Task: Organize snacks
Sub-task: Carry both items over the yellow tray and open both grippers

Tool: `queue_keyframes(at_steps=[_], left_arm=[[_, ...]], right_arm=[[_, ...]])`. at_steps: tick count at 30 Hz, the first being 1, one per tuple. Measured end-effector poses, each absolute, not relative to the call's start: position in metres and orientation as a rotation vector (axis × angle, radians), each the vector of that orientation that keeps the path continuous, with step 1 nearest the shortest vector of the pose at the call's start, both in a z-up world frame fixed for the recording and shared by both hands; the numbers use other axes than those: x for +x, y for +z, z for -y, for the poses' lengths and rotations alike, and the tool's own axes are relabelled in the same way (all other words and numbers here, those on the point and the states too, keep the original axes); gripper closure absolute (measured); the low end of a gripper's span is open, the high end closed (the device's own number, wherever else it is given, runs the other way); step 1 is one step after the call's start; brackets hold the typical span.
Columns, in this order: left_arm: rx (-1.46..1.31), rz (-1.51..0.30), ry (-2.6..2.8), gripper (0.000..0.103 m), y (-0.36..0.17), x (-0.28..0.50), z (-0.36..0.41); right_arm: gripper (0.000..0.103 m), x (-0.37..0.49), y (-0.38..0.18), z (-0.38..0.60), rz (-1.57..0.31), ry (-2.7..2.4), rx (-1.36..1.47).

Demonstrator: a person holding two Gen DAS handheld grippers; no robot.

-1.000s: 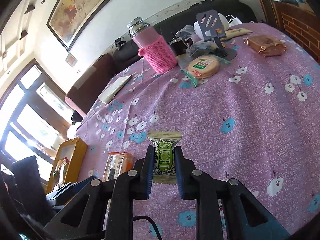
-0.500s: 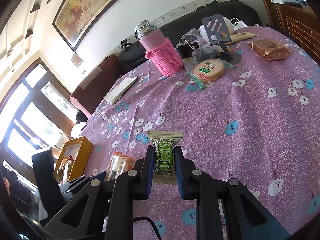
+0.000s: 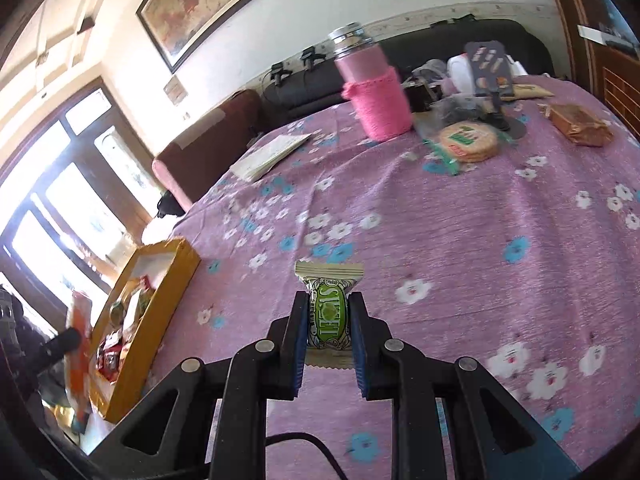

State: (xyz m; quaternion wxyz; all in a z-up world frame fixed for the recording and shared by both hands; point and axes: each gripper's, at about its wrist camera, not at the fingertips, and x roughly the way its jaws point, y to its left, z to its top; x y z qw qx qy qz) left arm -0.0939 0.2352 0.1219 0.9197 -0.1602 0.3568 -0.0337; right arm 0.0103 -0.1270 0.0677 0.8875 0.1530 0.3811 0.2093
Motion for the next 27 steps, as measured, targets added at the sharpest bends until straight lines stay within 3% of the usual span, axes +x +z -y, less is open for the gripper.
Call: queue_keyframes(at_steps=[5, 13, 20, 27], left_arm=[[-0.384, -0.714, 0.091, 0.049, 0.107, -0.113, -0.300], [-0.491, -0.755, 0.137, 0.049, 0.070, -0.106, -0.340], [-0.491, -0.774, 0.112, 0.049, 0.062, -0.091, -0.349], [-0.488, -0.782, 0.110, 0.049, 0.051, -0.073, -0.349]], right_arm=[[0.083, -0.003, 0.088, 0.060, -0.814, 0.566, 0.280], [0.084, -0.012, 0.107, -0.082, -0.871, 0.781, 0.167], [0.084, 0.013, 0.076, -0.170, -0.989, 0.790, 0.073], [0.083, 0.054, 0.049, -0.189, -1.023, 0.656, 0.027]])
